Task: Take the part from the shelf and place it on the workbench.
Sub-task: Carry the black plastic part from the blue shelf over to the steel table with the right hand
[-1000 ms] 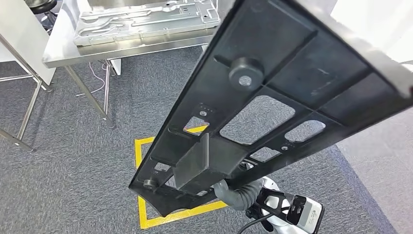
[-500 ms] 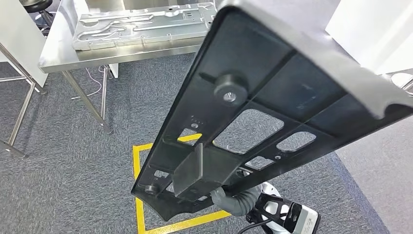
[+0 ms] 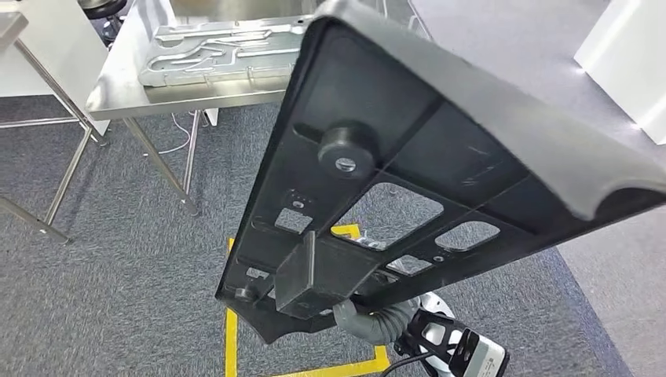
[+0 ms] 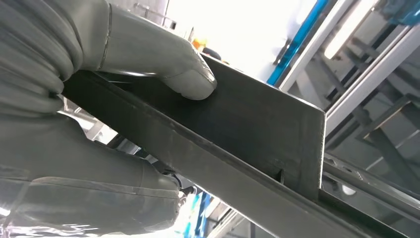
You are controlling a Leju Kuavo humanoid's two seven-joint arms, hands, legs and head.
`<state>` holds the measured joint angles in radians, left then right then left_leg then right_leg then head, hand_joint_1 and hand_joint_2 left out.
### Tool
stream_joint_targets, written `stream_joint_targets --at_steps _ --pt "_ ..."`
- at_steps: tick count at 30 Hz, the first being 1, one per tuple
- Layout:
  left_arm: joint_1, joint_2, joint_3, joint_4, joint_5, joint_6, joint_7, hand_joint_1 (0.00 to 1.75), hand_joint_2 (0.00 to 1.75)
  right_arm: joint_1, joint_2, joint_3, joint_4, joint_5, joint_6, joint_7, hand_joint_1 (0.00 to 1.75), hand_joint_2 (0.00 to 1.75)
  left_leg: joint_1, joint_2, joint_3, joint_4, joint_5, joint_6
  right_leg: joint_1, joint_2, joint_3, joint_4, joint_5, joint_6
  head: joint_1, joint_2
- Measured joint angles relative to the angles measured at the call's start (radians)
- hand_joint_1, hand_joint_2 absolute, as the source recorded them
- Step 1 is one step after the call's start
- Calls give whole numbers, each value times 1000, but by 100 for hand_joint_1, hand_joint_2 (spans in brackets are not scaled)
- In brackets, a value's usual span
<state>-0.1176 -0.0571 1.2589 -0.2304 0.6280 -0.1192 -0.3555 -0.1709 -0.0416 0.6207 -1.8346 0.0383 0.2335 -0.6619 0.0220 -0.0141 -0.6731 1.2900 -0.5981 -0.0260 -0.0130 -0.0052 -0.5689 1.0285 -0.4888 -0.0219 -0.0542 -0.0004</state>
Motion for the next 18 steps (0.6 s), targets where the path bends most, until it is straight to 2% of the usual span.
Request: stream_joint_targets --at_steps 1,2,3,4,6,7,8,10,11,12,13,15,16,17,18 --pt "2 0 0 0 0 0 0 0 175 0 0 0 0 -6 0 -2 175 175 0 0 -25 15 -4 1 3 -5 12 0 -10 -1 0 0" --pt "4 0 0 0 1 1 0 0 175 -1 0 0 1 -14 0 -5 175 175 -1 1 -33 -2 12 3 5 -8 26 0 -21 0 0 0" --pt "6 0 0 0 1 1 0 0 175 -3 0 0 1 -25 0 -8 175 175 -2 3 -26 -51 49 8 7 -11 41 0 -33 0 0 0" --pt "8 1 0 0 2 1 0 0 175 -6 0 0 1 -34 0 -10 175 175 -5 9 -11 -118 101 16 8 -14 55 -1 -44 1 0 0" --pt "9 3 0 0 1 1 0 0 175 -11 0 0 2 -44 0 -12 175 175 -16 20 14 -215 162 28 10 -18 73 -4 -61 7 0 0" --pt "9 4 0 0 1 1 0 0 175 -13 0 0 3 -45 1 -12 175 175 -21 24 18 -236 172 33 11 -18 79 -6 -65 12 0 0" --pt "9 4 0 0 1 1 -1 0 175 -16 0 0 4 -47 1 -12 175 175 -23 25 22 -241 165 36 11 -18 84 -7 -65 19 0 0" --pt "9 4 0 0 1 1 -1 0 175 -23 1 0 4 -50 1 -12 175 175 -20 20 43 -258 166 45 10 -15 89 4 -63 31 0 0" --pt "8 4 0 0 1 1 -2 0 175 -28 1 0 3 -52 1 -11 175 175 -17 18 57 -266 163 51 9 -12 78 31 -62 36 0 0" --pt "6 4 0 0 0 1 -2 0 175 -32 1 0 3 -54 1 -10 175 175 -15 16 71 -273 160 55 8 -9 53 75 -69 40 0 0" --pt "5 4 0 0 0 1 -2 0 175 -35 0 0 3 -56 0 -9 175 175 -14 15 81 -278 155 58 6 -6 16 134 -84 44 0 0" --pt "4 4 0 0 0 1 -3 0 175 -35 0 0 4 -58 -1 -7 175 175 -14 11 97 -280 140 61 2 -4 -71 239 -132 54 0 0" --pt "5 4 0 0 0 1 -3 0 175 -34 -1 0 4 -58 -2 -7 175 175 -13 8 108 -280 131 60 0 -4 -101 260 -146 58 0 0" --pt "6 4 0 0 0 1 -3 0 175 -33 -1 0 4 -58 -3 -6 175 175 -13 6 120 -280 121 58 -2 -4 -116 250 -142 60 0 0" --pt "6 4 0 0 0 1 -3 0 175 -32 -2 0 4 -58 -4 -7 175 175 -12 3 135 -280 110 55 -4 -4 -117 211 -113 61 0 0"
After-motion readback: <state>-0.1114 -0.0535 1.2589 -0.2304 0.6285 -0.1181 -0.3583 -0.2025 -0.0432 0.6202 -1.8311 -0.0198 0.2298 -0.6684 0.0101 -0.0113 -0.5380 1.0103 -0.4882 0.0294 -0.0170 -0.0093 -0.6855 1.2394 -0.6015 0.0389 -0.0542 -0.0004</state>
